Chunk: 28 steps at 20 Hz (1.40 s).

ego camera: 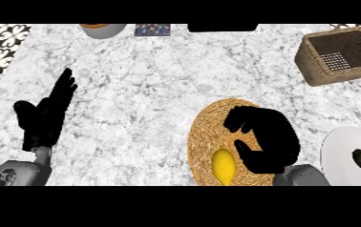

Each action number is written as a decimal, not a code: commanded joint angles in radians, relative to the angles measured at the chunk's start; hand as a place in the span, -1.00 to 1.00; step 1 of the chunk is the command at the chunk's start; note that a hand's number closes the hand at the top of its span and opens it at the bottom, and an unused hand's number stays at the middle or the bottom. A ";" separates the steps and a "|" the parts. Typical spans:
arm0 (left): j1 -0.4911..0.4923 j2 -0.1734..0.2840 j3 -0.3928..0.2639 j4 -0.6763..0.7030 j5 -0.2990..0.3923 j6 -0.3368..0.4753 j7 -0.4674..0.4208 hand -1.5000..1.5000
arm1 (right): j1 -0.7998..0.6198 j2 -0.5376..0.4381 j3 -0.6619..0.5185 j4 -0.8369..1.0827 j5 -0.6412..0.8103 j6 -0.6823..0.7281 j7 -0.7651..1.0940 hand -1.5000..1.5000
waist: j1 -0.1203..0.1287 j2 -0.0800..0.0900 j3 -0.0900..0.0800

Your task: Pick the lemon from the placemat and place it in the basket

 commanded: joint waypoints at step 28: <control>-0.115 -0.038 -0.002 0.148 -0.094 -0.086 0.082 0.00 | 0.358 -0.673 -0.172 -0.751 0.472 0.189 0.591 -1.00 | 0.007 -0.005 -0.008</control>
